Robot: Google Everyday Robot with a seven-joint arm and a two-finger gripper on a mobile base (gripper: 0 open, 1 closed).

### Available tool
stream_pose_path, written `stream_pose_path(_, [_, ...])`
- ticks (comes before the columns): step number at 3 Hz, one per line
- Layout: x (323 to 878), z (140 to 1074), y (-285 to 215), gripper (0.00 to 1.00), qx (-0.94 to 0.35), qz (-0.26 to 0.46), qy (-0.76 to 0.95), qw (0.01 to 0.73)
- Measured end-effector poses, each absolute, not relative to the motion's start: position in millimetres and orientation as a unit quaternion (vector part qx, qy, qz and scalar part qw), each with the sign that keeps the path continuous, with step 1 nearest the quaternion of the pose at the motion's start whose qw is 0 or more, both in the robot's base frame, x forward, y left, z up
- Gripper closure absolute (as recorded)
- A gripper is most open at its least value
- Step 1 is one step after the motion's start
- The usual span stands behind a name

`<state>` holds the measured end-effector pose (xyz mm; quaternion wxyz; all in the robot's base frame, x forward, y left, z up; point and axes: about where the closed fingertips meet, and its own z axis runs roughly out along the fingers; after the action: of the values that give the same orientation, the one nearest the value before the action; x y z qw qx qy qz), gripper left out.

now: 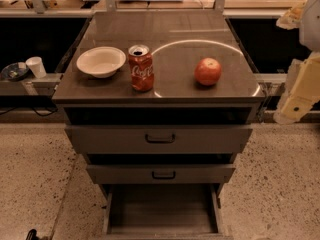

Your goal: Place apple into bottom drawer

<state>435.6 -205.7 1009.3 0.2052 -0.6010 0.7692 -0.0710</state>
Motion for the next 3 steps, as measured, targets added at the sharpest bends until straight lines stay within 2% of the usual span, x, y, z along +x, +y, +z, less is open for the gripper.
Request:
stream_pose_path(1, [436,1009,-206,0.00,-0.601,-0.071,0.769,0.205])
stream_pose_path(3, [505,980,-194,0.00,-0.600,-0.050,0.772,0.205])
